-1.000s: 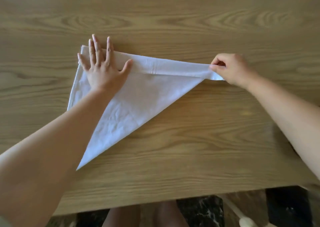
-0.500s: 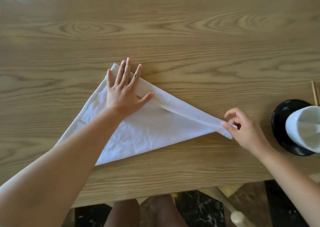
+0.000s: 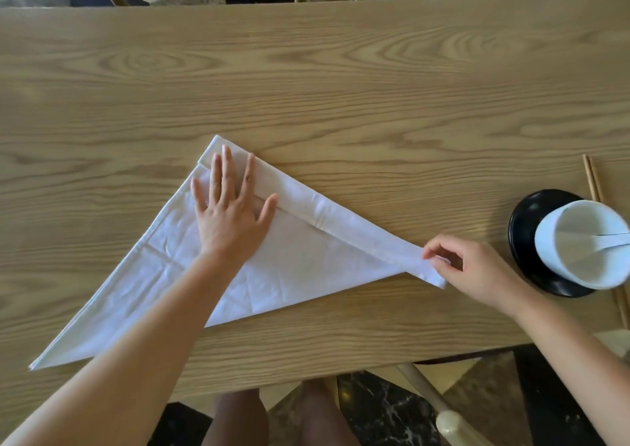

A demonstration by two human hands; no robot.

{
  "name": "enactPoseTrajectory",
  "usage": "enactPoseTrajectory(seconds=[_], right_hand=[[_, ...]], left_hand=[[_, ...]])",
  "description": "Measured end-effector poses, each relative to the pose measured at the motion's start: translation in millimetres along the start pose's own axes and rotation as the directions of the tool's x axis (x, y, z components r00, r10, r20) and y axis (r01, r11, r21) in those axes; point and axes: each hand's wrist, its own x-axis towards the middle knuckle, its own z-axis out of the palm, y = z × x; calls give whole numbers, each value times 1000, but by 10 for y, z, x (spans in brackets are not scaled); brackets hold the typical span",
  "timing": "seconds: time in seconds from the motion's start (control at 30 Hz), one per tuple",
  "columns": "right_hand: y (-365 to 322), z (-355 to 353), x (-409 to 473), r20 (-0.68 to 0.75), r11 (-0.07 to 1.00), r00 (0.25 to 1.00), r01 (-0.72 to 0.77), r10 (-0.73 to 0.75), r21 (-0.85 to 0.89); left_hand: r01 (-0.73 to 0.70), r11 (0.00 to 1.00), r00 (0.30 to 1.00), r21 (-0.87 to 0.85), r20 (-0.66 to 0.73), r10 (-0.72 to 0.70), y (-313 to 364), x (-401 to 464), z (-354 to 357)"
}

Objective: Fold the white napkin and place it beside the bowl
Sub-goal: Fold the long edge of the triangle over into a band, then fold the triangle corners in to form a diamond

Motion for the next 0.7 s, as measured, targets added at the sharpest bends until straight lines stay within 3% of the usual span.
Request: enactPoseTrajectory(seconds=[0.2, 0.33, 0.5, 0.7], right_hand=[[-163, -251, -165, 126, 996, 992, -24, 13, 90], [-454, -266, -120, 59, 989, 988, 142, -144, 48], [-1067, -128, 224, 7, 922, 923, 383, -384, 50], [-1823, 173, 1052, 170, 904, 906, 339, -389, 261]], left_hand=[[38, 999, 999, -11, 23, -38, 9, -109, 4], [35, 998, 999, -49, 31, -34, 9, -118, -23], [39, 942, 998, -332, -25, -50, -34, -128, -88], [20, 743, 990, -669, -89, -107, -104, -182, -138]])
